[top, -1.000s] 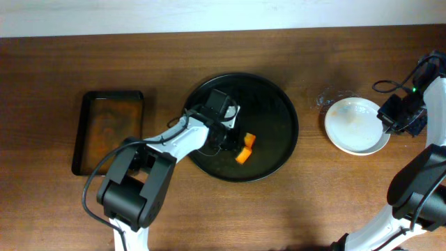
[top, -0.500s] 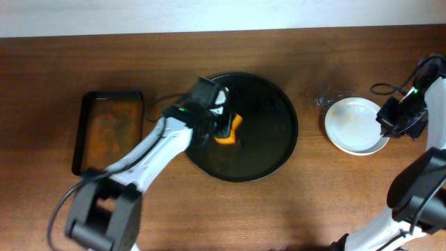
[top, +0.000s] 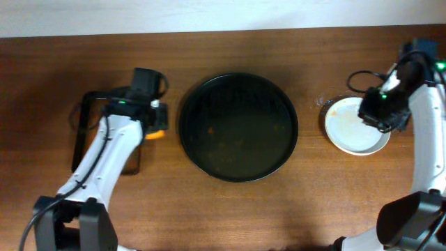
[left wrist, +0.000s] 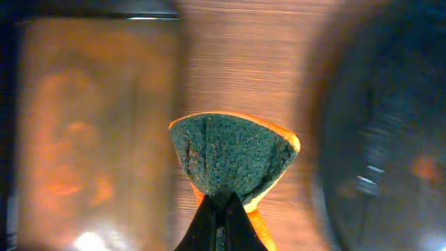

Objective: Clean dirty plates on tray and stack at the side
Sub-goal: 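Carry the sponge with left gripper to the left tray and release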

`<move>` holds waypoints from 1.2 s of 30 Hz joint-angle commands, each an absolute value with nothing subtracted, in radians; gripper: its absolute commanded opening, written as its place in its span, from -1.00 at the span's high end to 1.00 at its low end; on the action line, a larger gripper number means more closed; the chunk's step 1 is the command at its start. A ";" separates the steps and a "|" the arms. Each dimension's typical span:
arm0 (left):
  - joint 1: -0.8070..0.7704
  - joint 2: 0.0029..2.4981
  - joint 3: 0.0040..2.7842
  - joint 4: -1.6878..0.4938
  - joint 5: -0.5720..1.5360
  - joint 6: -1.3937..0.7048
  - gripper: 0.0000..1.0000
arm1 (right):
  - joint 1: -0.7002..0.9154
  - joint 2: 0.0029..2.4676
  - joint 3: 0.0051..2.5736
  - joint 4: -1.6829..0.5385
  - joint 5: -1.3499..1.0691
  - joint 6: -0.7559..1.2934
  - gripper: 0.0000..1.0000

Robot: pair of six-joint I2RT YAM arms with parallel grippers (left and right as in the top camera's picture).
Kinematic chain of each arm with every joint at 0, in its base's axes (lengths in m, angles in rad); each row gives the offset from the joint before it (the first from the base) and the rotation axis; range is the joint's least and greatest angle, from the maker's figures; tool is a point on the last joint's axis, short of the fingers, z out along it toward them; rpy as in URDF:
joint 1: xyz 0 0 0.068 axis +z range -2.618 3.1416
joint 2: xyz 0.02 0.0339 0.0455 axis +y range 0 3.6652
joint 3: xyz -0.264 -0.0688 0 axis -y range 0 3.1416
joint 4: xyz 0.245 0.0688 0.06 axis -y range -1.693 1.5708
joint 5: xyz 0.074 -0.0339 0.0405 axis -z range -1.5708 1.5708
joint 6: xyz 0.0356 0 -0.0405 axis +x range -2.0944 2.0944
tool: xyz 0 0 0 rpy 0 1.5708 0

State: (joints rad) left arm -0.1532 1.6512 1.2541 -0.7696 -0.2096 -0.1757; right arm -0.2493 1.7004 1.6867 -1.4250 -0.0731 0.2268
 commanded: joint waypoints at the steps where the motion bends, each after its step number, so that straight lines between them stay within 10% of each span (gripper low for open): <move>1: -0.049 1.636 1.231 -0.772 -0.248 -0.162 1.00 | -0.207 1.680 1.699 -1.426 -0.076 0.214 0.84; 16: 0.186 1.903 1.221 -0.580 -0.161 0.065 0.92 | -0.196 1.680 1.699 -1.448 -0.076 0.214 0.84; 17: 0.193 1.922 1.222 -0.580 -0.161 0.065 0.28 | -0.196 1.680 1.699 -1.448 -0.076 0.214 0.85; 18: 0.199 1.940 1.221 -0.580 -0.161 0.064 -0.93 | -0.196 1.680 1.699 -1.448 -0.076 0.214 0.84; 19: 0.203 1.953 1.222 -0.584 -0.160 0.059 -0.98 | -0.196 1.680 1.699 -1.448 -0.076 0.214 0.84; 36: 0.044 1.621 1.282 -0.745 -0.121 0.038 -0.98 | -0.196 1.680 1.699 -1.376 -0.102 0.152 0.83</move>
